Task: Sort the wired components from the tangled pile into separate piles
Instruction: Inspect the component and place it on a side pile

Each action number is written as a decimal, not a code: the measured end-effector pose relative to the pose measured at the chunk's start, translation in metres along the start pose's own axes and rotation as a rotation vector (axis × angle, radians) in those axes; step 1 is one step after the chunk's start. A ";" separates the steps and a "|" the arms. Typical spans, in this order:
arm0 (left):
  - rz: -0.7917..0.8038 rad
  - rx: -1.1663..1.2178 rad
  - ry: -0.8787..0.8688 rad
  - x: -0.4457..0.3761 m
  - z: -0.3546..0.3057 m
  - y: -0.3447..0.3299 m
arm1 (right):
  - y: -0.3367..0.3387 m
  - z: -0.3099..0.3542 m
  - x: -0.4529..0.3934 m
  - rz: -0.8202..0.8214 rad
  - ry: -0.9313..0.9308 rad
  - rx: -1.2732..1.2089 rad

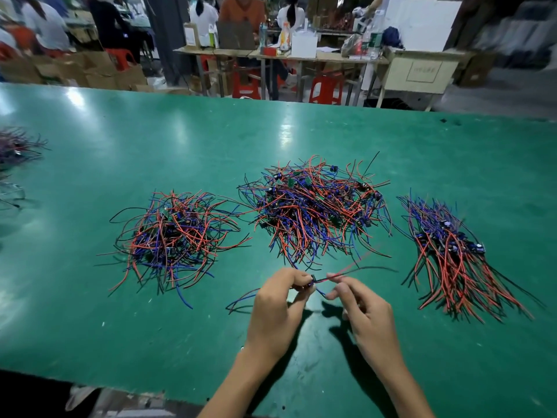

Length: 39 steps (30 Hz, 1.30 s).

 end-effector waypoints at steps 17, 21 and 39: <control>0.504 0.591 0.885 -0.011 0.008 -0.046 | 0.000 -0.014 -0.028 -0.035 -0.061 -0.370; 0.418 0.672 0.921 -0.004 0.015 -0.052 | 0.000 -0.013 -0.028 -0.083 -0.051 -0.308; 0.209 0.723 0.711 0.006 0.017 -0.048 | 0.002 -0.013 -0.025 -0.102 -0.061 -0.342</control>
Point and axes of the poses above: each hand's wrist, its own x-axis away from the middle knuckle, its own y-axis out of the back of the hand, z = x × y, the point moved 7 cm from there along -x, towards the middle knuckle, and after that the axes turned 5 degrees about x, right-handed, at the moved point
